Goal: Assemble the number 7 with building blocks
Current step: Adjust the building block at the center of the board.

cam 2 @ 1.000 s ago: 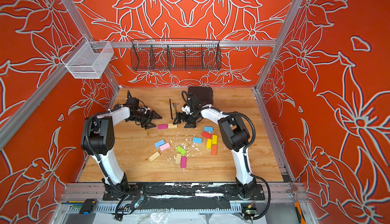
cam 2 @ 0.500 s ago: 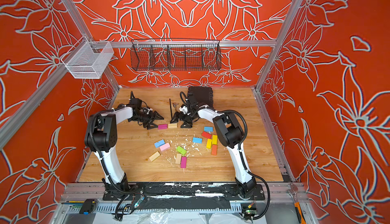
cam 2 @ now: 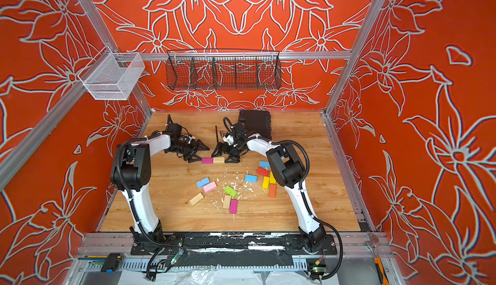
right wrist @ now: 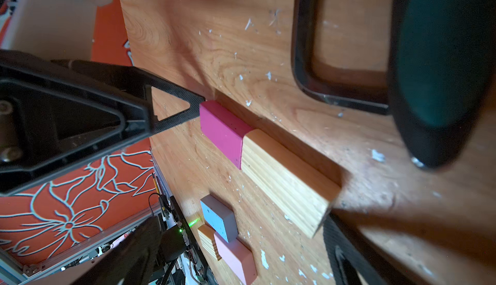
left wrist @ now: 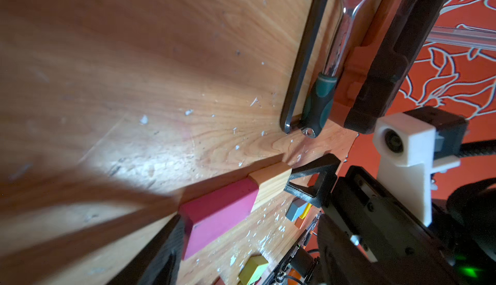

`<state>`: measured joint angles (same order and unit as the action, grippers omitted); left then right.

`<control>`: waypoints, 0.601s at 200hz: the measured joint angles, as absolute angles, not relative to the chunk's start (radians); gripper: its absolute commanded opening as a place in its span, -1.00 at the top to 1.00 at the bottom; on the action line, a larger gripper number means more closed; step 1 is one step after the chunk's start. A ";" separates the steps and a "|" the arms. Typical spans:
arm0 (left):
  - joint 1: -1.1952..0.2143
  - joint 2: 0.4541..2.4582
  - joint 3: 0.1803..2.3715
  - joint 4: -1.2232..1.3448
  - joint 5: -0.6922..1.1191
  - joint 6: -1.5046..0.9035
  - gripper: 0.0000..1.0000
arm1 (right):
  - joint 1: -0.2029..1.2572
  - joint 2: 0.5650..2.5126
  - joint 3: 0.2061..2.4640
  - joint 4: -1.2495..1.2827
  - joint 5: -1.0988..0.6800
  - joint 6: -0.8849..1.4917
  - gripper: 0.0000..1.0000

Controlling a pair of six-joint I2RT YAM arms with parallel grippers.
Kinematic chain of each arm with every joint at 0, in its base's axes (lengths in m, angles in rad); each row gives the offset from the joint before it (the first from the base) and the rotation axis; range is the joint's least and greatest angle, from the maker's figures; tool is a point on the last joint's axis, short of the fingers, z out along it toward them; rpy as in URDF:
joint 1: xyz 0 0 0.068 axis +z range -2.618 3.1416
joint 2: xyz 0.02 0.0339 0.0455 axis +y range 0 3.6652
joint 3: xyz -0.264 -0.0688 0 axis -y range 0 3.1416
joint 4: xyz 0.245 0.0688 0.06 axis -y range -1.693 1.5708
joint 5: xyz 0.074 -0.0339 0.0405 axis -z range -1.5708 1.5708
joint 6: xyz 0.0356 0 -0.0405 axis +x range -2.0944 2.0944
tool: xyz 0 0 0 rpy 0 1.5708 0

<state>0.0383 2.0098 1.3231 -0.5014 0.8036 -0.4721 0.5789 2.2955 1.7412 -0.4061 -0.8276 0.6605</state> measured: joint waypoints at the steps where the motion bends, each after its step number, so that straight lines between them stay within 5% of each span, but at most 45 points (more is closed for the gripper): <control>1: 0.038 2.010 1.324 -0.501 0.804 -0.472 -0.51 | 0.579 2.296 1.741 -0.406 -0.828 0.661 -0.94; 120: 0.040 2.018 1.343 -0.515 0.782 -0.464 -0.56 | 0.592 2.296 1.747 -0.412 -0.820 0.677 -0.94</control>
